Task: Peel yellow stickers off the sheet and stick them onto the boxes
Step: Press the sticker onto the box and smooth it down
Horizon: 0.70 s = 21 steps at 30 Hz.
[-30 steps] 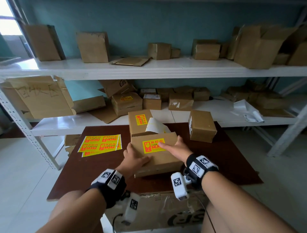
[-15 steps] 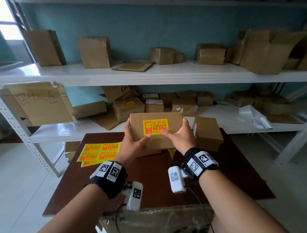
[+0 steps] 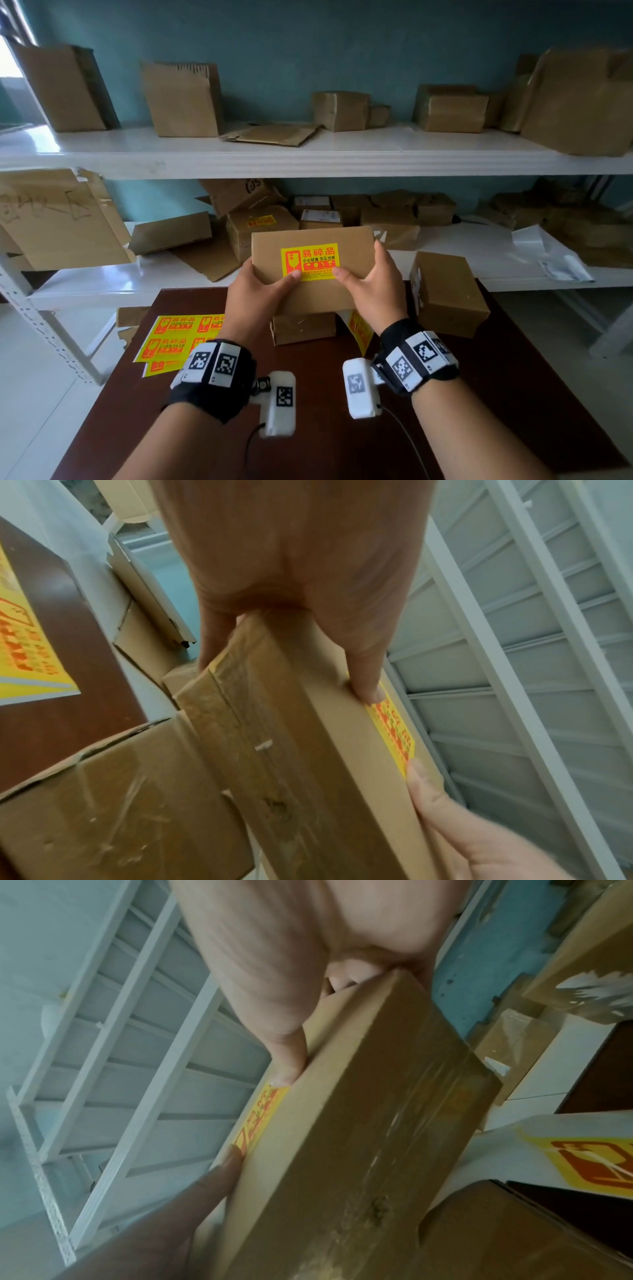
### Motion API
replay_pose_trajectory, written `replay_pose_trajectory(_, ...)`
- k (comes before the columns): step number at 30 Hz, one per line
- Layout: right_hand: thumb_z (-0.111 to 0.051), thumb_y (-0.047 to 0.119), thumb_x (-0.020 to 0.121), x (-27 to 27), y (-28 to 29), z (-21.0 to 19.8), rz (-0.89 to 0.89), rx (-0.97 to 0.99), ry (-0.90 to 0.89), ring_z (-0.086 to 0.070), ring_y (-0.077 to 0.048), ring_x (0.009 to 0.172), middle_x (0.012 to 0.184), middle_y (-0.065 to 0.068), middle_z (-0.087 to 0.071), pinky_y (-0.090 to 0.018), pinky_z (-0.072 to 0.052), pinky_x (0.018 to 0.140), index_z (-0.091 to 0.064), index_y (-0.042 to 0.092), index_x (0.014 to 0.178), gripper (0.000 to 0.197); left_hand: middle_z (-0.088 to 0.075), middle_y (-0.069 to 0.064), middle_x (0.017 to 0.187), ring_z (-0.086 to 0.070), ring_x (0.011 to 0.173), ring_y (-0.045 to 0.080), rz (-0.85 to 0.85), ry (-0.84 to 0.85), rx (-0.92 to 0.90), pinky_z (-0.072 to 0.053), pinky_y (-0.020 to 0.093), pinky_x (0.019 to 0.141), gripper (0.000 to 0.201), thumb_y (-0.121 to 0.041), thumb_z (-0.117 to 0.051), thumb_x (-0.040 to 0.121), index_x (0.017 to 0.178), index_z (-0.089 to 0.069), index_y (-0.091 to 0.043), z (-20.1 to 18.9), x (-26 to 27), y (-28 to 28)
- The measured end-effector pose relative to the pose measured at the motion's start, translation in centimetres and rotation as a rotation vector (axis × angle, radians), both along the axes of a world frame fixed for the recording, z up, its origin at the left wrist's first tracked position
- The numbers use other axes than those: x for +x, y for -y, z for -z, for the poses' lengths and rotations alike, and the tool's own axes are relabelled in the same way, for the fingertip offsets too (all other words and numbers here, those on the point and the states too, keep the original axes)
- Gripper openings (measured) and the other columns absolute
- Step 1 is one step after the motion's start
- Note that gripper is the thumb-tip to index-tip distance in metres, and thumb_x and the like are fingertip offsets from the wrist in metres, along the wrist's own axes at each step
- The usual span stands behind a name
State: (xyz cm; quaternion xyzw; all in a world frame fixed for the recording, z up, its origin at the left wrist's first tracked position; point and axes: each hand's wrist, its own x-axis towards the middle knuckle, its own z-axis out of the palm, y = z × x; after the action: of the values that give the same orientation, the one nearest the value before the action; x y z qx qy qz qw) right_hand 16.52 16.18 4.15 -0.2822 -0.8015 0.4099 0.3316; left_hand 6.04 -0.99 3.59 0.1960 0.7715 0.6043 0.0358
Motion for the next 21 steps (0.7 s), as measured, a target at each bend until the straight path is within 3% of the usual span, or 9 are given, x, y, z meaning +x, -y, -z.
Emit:
replay_pose_trajectory(3, -0.079, 0.044, 0.082, -0.1, -0.7, -0.5, -0.038, -0.026, -0.035, -0.06, -0.012, 0.11, 0.124, 0.009, -0.061, -0.032, -0.052, 0.092, -0.042, 0.022, 0.145, 0.076, -0.069, -0.014, 0.106, -0.067, 0.095, 0.003, -0.02, -0.086, -0.021, -0.059, 0.03, 0.079, 0.061, -0.055, -0.079, 0.074, 0.124, -0.059, -0.026, -1.0, -0.3, -0.1)
replay_pose_trajectory(6, -0.072, 0.052, 0.084, -0.3, -1.4, -1.5, -0.059, 0.016, -0.05, -0.058, -0.013, 0.115, 0.13, 0.01, -0.059, -0.039, -0.053, 0.096, -0.041, 0.025, 0.147, 0.075, -0.066, -0.017, 0.101, -0.064, 0.092, -0.002, -0.026, -0.127, -0.012, -0.055, 0.023, 0.074, 0.05, -0.052, -0.076, 0.079, 0.12, -0.058, -0.029, -2.1, -0.9, -0.2)
replay_pose_trajectory(8, -0.066, 0.06, 0.081, -0.2, -1.4, -1.8, -0.065, 0.038, -0.047, -0.06, -0.016, 0.116, 0.132, 0.006, -0.06, -0.045, -0.055, 0.095, -0.042, 0.027, 0.145, 0.076, -0.065, -0.014, 0.102, -0.063, 0.094, 0.001, -0.025, -0.132, -0.012, -0.055, 0.026, 0.076, 0.047, -0.05, -0.073, 0.083, 0.12, -0.057, -0.028, -2.5, -1.2, -0.2)
replay_pose_trajectory(11, -0.062, 0.062, 0.082, 0.1, -1.1, -1.9, -0.076, 0.003, -0.01, -0.057, -0.016, 0.121, 0.137, 0.006, -0.056, -0.045, -0.053, 0.099, -0.037, 0.027, 0.149, 0.08, -0.065, -0.008, 0.109, -0.064, 0.1, 0.01, -0.021, -0.123, -0.028, -0.055, 0.033, 0.082, 0.046, -0.048, -0.067, 0.089, 0.127, -0.057, -0.023, -2.4, -1.2, -0.2)
replay_pose_trajectory(14, -0.068, 0.056, 0.087, 0.8, -0.8, -2.4, -0.136, -0.132, -0.021, -0.043, -0.008, 0.131, 0.138, 0.016, -0.041, -0.027, -0.037, 0.103, -0.017, 0.025, 0.159, 0.093, -0.066, -0.005, 0.115, -0.064, 0.104, 0.016, -0.009, -0.15, -0.055, -0.056, 0.042, 0.089, 0.046, -0.048, -0.058, 0.095, 0.136, -0.053, -0.027, -2.4, -0.7, -0.2)
replay_pose_trajectory(15, -0.071, 0.057, 0.085, 0.9, -0.7, -2.5, -0.151, -0.163, -0.021, -0.039, -0.009, 0.136, 0.142, 0.013, -0.039, -0.026, -0.034, 0.103, -0.013, 0.024, 0.159, 0.101, -0.066, -0.005, 0.115, -0.064, 0.104, 0.016, -0.002, -0.17, -0.061, -0.056, 0.044, 0.09, 0.047, -0.049, -0.056, 0.096, 0.138, -0.052, -0.028, -2.4, -0.5, -0.2)
replay_pose_trajectory(18, -0.076, 0.07, 0.069, 0.6, -0.6, -2.7, -0.121, -0.126, 0.027, -0.029, -0.019, 0.149, 0.165, 0.002, -0.023, -0.038, -0.033, 0.116, -0.003, 0.024, 0.16, 0.126, -0.066, -0.007, 0.114, -0.065, 0.104, 0.016, 0.01, -0.227, -0.085, -0.057, 0.044, 0.088, 0.053, -0.056, -0.056, 0.092, 0.138, -0.049, -0.03, -2.2, 0.3, -0.4)
replay_pose_trajectory(21, -0.08, 0.066, 0.068, 0.5, -0.3, -2.7, -0.057, -0.042, 0.07, -0.032, -0.021, 0.147, 0.165, -0.001, -0.024, -0.036, -0.036, 0.11, -0.003, 0.02, 0.16, 0.128, -0.065, -0.009, 0.115, -0.065, 0.1, 0.009, 0.03, -0.216, -0.079, -0.058, 0.032, 0.08, 0.072, -0.067, -0.061, 0.078, 0.139, -0.047, -0.03, -2.3, 1.0, -0.5)
